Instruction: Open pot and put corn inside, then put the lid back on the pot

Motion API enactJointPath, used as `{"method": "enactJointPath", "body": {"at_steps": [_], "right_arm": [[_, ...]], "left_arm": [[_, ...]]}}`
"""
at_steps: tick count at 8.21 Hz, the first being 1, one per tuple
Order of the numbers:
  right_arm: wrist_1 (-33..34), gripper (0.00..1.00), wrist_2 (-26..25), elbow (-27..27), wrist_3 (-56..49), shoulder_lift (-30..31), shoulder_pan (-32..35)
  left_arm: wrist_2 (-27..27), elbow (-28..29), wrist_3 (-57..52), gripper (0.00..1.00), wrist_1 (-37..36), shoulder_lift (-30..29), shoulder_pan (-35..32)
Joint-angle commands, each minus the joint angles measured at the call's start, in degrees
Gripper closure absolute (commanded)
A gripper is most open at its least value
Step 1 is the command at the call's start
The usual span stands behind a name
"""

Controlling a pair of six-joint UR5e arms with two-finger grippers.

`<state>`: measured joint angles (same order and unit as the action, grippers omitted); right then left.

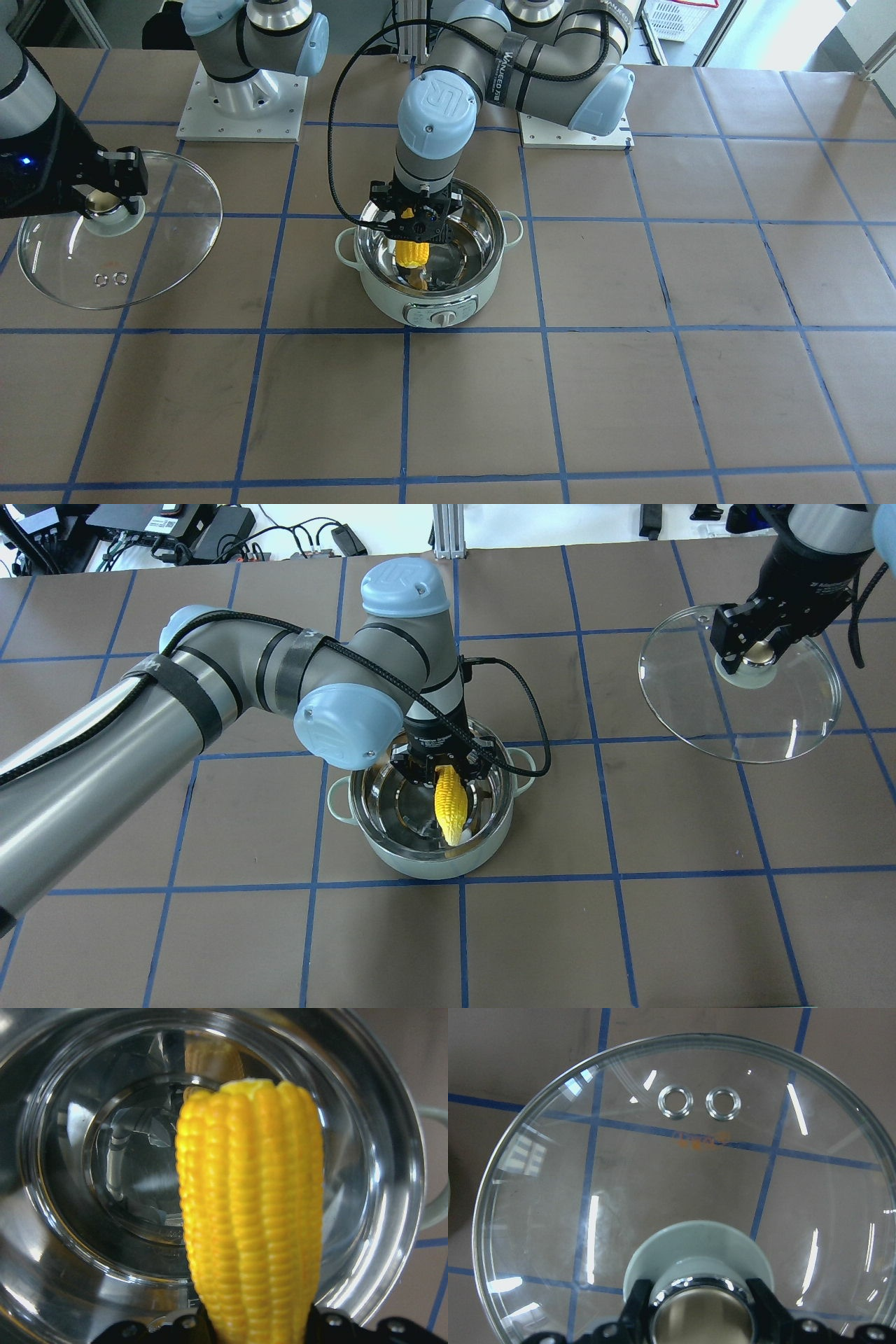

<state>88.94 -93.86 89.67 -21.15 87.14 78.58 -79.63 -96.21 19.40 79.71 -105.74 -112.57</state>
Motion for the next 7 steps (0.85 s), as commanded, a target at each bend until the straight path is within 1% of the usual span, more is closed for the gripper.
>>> {"method": "enactJointPath", "body": {"at_steps": [1,2,3,6,7], "right_arm": [[0.01,1.0,0.43,-0.02,0.14,0.04,0.09],[0.01,1.0,1.22,-0.02,0.14,0.04,0.09],[0.09,1.0,1.23,-0.02,0.14,0.04,0.0],[0.09,1.0,1.4,-0.02,0.14,0.13,0.17],[0.01,1.0,1.49,-0.02,0.32,0.22,0.26]], "left_arm": [[0.09,-0.03,-0.86,0.74,-0.52,-0.43,0.07],[0.0,-0.03,-0.95,0.12,-0.52,-0.34,0.07],[-0.35,0.06,-0.95,0.0,-0.43,-0.08,0.07],[-0.26,0.85,-0.95,0.0,0.79,0.62,0.77],[-0.26,1.2,-0.95,0.0,2.71,1.15,2.42]]}}
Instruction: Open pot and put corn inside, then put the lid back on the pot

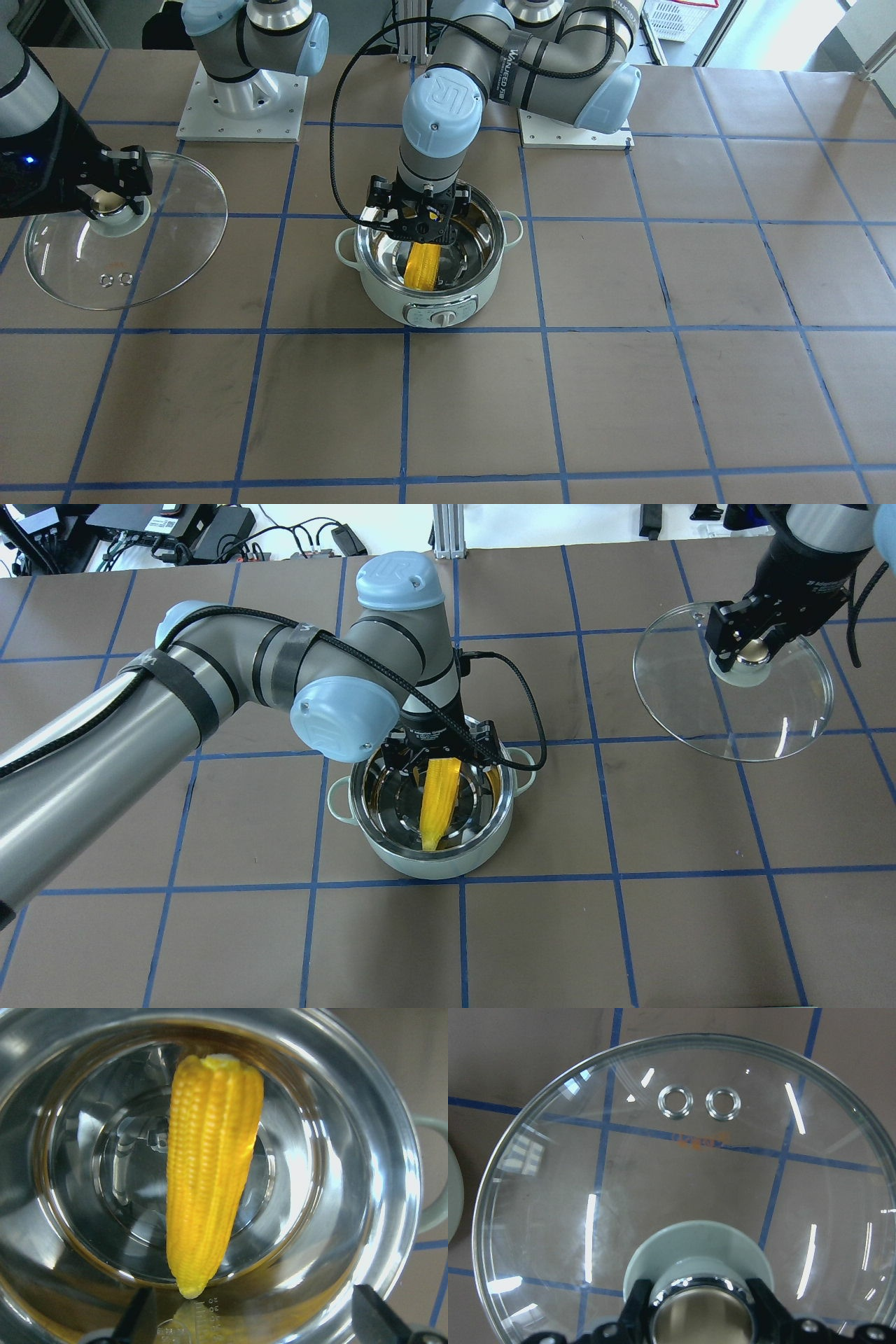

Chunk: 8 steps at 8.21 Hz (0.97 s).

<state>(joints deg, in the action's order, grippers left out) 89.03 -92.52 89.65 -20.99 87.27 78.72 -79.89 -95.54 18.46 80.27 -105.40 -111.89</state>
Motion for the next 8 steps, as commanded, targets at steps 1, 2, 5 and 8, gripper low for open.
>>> {"method": "enactJointPath", "body": {"at_steps": [1,2,5,8], "right_arm": [[-0.08,1.0,1.28,-0.09,1.03,0.1,0.12],[-0.08,1.0,1.73,-0.17,2.7,0.27,0.55],[-0.08,1.0,2.08,-0.18,14.69,0.27,8.95],[0.61,1.0,2.26,0.0,33.76,-0.87,21.95]], "left_arm": [[-0.18,2.44,-0.09,0.0,2.78,1.5,5.07],[-1.22,5.33,-1.31,0.0,5.14,2.12,8.49],[-10.72,14.92,-13.69,0.0,11.14,2.22,15.72],[-17.46,16.7,-20.13,0.0,11.4,4.84,19.86]]}}
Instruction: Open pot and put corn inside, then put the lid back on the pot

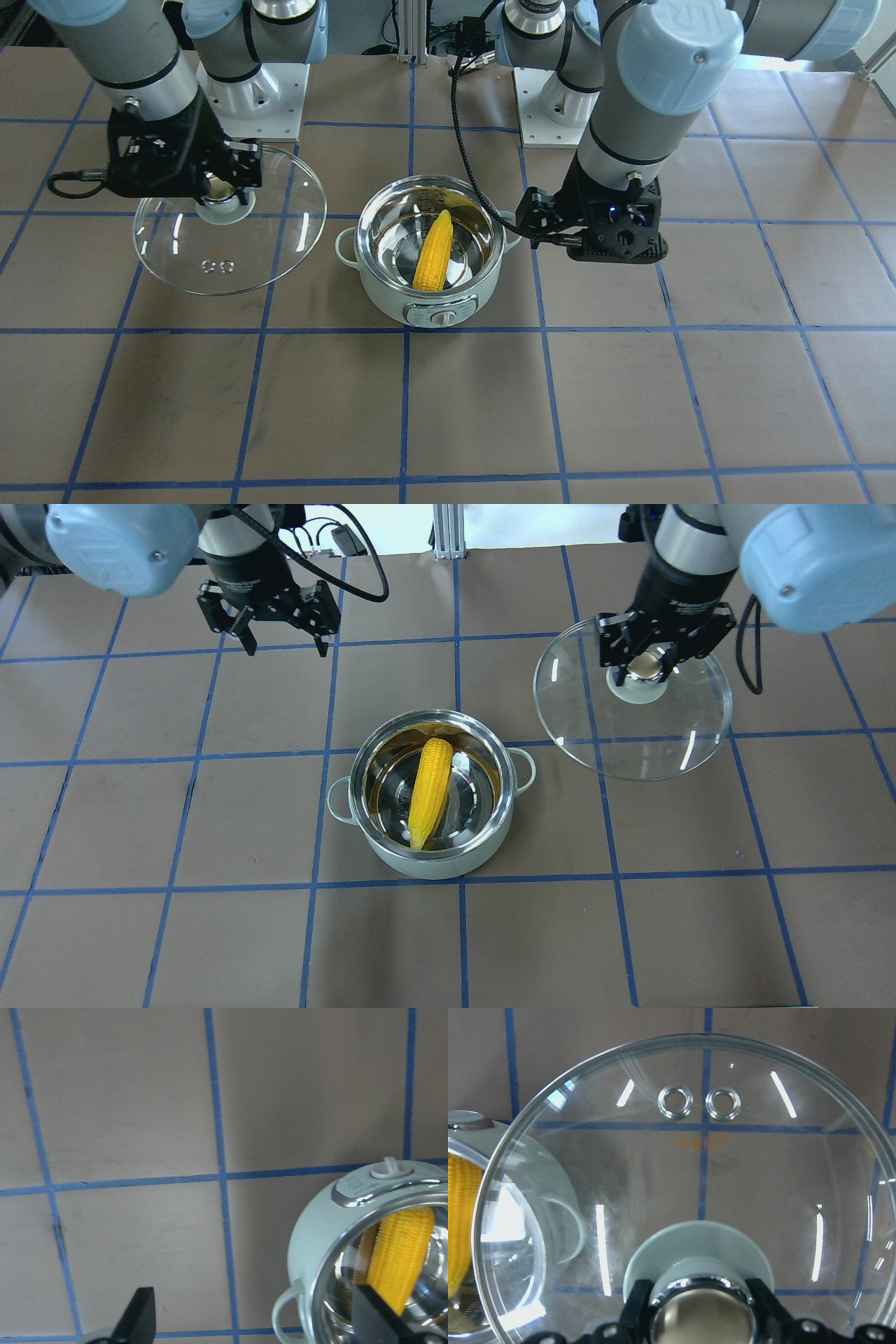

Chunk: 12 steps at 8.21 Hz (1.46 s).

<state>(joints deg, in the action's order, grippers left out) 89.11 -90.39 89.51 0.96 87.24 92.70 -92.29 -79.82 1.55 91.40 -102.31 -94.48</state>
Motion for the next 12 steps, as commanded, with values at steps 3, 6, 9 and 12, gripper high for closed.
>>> {"method": "enactJointPath", "body": {"at_steps": [3,6,9,12], "right_arm": [[8.24,1.0,2.4,0.13,24.58,-4.52,19.23],[13.27,1.0,3.73,0.22,25.05,-8.39,24.27],[15.38,1.0,4.52,0.75,27.23,-10.5,25.51],[17.85,1.0,4.52,0.75,26.47,-12.44,25.51]], "left_arm": [[-5.09,0.54,-3.31,0.0,0.18,3.42,4.74],[-4.74,-0.42,-3.22,0.0,-0.52,3.61,4.75],[-4.48,-0.43,-3.31,0.0,-0.43,3.7,4.75],[-4.65,-0.51,-3.31,0.0,-0.43,4.14,4.83]]}}
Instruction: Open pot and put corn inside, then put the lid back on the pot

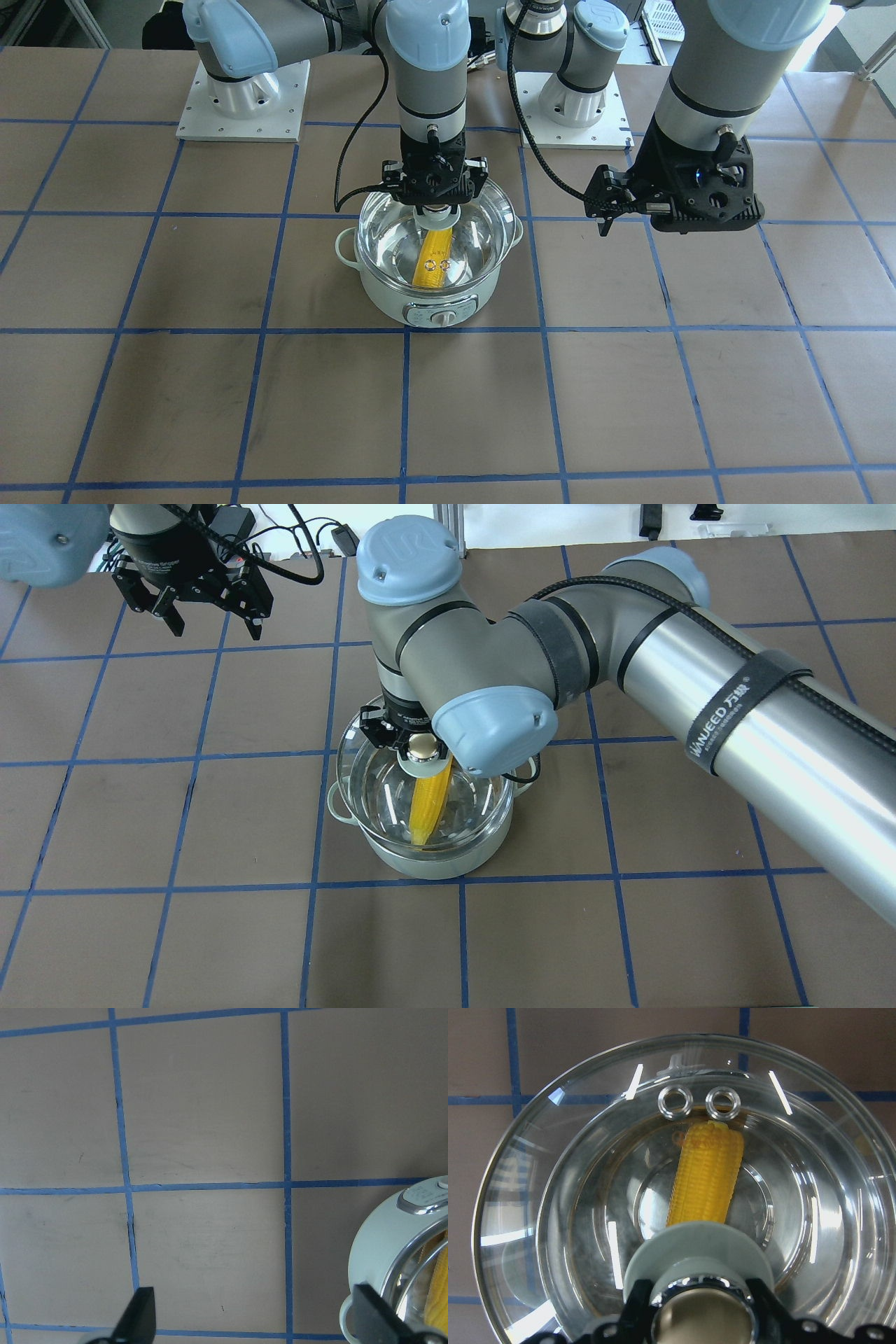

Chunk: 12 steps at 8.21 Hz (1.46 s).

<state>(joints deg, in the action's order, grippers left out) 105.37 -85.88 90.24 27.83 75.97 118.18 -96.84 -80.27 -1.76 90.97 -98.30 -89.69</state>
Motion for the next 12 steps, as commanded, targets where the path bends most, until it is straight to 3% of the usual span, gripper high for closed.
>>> {"method": "enactJointPath", "body": {"at_steps": [1,12], "right_arm": [[1.5,1.0,0.01,0.11,-1.02,-1.18,0.03],[1.06,1.0,-0.34,0.9,-3.84,-2.14,-0.5]], "left_arm": [[-0.01,-0.06,0.0,0.0,0.0,0.13,0.04],[-0.54,-1.38,0.0,0.0,0.09,0.3,0.04]]}}
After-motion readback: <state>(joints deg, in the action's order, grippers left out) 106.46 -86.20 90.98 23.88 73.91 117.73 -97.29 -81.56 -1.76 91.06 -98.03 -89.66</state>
